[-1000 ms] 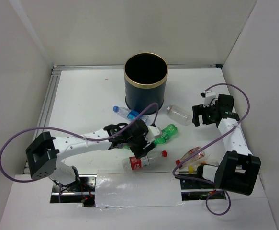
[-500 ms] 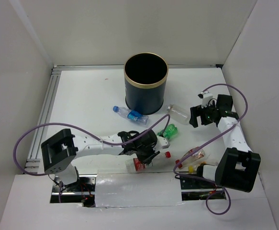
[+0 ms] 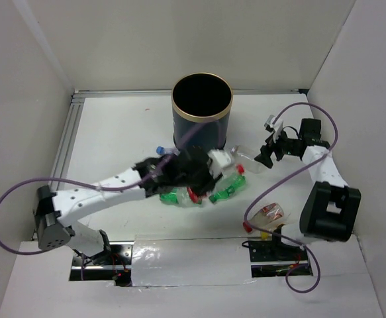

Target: Put the plastic bottles in the bin

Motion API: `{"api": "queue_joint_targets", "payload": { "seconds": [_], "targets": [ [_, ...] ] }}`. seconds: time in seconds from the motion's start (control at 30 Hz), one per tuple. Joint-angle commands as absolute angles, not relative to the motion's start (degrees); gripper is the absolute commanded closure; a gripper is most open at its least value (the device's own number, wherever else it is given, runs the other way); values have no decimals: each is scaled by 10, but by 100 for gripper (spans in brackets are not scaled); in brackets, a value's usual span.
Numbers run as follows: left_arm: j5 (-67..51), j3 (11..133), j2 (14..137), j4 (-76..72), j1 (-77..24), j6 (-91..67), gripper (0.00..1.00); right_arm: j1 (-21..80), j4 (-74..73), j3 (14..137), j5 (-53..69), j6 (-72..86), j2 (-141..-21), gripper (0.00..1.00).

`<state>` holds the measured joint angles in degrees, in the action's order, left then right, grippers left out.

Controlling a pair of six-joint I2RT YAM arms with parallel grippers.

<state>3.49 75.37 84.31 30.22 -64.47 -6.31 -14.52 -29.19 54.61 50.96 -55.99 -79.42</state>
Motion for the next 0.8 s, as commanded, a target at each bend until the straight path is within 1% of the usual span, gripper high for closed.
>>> {"api": "queue_joint_targets", "payload": {
  "seconds": [0.0,0.07,0.17,0.2,0.23,0.43,0.47,0.57,0.7,0.77],
  "targets": [
    [106,851,774,314,-564,-28,100,-148,-303,601,566,-631,-863,0],
    [95,889,766,277,-493,-15,100,-148,-317,632,566,-642,-902,0],
    [71,931,780,224,-412,-31,100,-148,-350,656,572,-656,-929,0],
    [64,958,788,181,-395,-40,100,-140,-350,656,572,-657,-934,1],
    [35,973,799,159,-380,-47,100,-140,-350,650,572,-657,-934,1],
    [4,1102,934,56,-319,-142,100,-88,-317,627,520,-657,-928,1],
    [4,1112,951,37,-314,-155,95,-81,-311,627,508,-651,-928,1],
    [24,1145,1013,32,-307,-184,93,-57,-300,627,469,-627,-945,1],
    [40,1143,1060,26,-301,-215,74,-31,-261,633,404,-586,-957,1],
    [40,1143,1074,26,-295,-221,57,-18,-244,633,372,-578,-962,1]
  ]
}}
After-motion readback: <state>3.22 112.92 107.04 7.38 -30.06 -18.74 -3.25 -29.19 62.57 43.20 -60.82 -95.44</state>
